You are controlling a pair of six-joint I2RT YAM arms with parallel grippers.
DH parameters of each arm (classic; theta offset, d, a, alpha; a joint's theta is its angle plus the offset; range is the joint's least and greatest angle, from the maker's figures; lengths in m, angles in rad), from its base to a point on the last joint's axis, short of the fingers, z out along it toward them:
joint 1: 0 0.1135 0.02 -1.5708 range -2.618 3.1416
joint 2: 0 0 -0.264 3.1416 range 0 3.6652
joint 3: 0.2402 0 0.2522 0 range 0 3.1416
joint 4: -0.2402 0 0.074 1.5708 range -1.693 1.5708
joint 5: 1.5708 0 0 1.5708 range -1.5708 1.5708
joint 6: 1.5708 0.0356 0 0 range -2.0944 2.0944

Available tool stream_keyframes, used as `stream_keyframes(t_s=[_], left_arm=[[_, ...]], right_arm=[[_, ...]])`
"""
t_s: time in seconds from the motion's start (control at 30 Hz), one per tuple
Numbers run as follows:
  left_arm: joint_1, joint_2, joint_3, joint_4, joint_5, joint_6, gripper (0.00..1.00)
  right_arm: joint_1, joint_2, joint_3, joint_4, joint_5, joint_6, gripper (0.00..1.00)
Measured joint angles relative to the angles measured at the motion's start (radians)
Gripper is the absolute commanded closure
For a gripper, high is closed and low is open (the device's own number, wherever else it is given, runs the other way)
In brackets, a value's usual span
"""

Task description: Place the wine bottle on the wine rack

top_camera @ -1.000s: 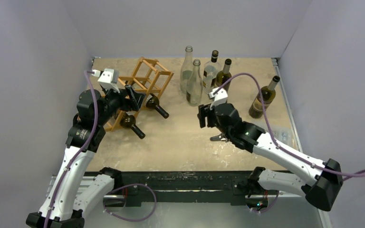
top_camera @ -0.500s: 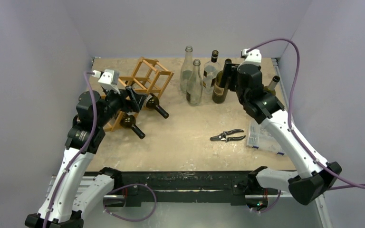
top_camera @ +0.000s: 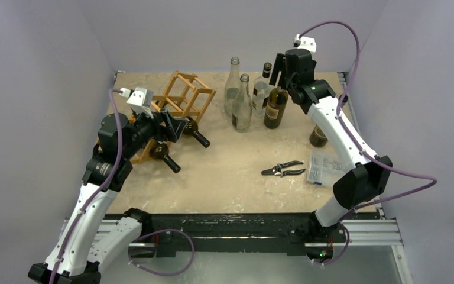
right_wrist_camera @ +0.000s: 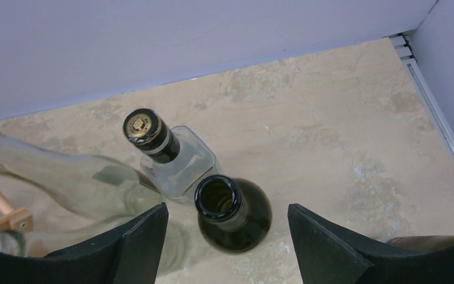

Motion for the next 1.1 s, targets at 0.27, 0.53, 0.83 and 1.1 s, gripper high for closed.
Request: stream_keyframes(t_s=[0.27, 0.53, 0.83, 1.1], left_arm=[[-0.007, 0.009, 0.000, -0.001, 0.000, 0.000, 0.20], [-0.011, 0.014, 0.000, -0.002, 0.000, 0.000, 0.20], [-0.012, 0.020, 0.000, -0.005, 0.000, 0.000, 0.19], [-0.012, 0.027, 0.003, -0.014, 0.000, 0.000, 0.19]], right_arm=[[-0.030, 0.089, 0.049, -0.010, -0.024, -0.015, 0.35], [-0.030, 0.165, 0.079, -0.012, -0.040, -0.034, 0.45], [-0.030, 0.182, 0.061, -0.004, -0.042, -0.057, 0.57], [-0.031, 0.180, 0.013, 0.021, -0.043, -0.082, 0.89]])
